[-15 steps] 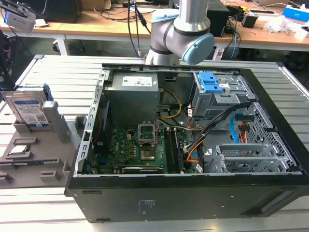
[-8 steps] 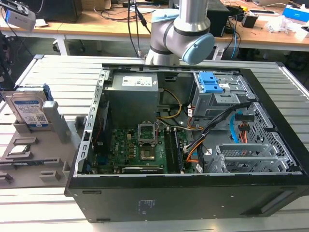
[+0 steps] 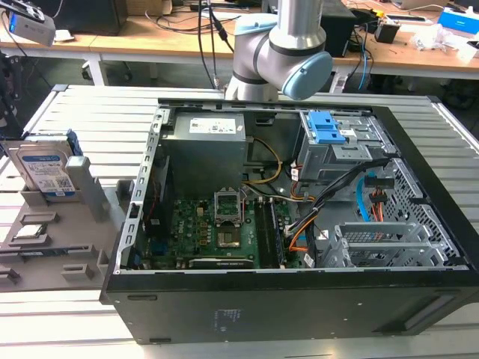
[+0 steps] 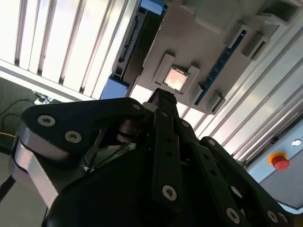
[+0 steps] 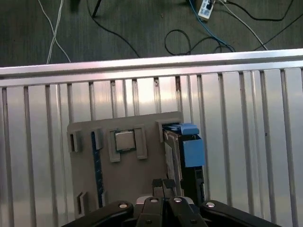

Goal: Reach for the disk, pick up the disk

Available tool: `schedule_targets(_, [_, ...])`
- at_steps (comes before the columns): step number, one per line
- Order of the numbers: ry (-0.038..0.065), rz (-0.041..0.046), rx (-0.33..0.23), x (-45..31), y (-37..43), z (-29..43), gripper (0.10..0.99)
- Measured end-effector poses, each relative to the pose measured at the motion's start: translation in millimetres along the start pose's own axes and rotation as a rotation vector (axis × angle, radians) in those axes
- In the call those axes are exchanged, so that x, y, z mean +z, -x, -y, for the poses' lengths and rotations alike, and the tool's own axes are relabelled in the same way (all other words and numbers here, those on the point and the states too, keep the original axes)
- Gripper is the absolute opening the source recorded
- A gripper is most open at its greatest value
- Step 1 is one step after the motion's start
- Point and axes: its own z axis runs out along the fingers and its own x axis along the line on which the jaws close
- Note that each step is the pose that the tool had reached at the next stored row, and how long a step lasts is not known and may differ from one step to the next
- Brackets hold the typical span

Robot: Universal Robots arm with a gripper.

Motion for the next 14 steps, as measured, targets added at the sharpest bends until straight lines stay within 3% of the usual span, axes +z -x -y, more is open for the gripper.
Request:
schedule_targets(8, [0.0, -0.0005, -0.013, 0.0, 0.0, 0.0, 0.114])
schedule_targets(9, [0.0, -0.0005, -0.013, 0.0, 0.0, 0.0, 0.235])
schedule_targets(10, [0.0, -0.0005, -0.013, 0.0, 0.0, 0.0, 0.294])
schedule_targets(12, [0.0, -0.0005, -0.013, 0.0, 0.0, 0.0, 0.294])
schedule_targets(14, [0.0, -0.0005, -0.013, 0.0, 0.0, 0.0, 0.416])
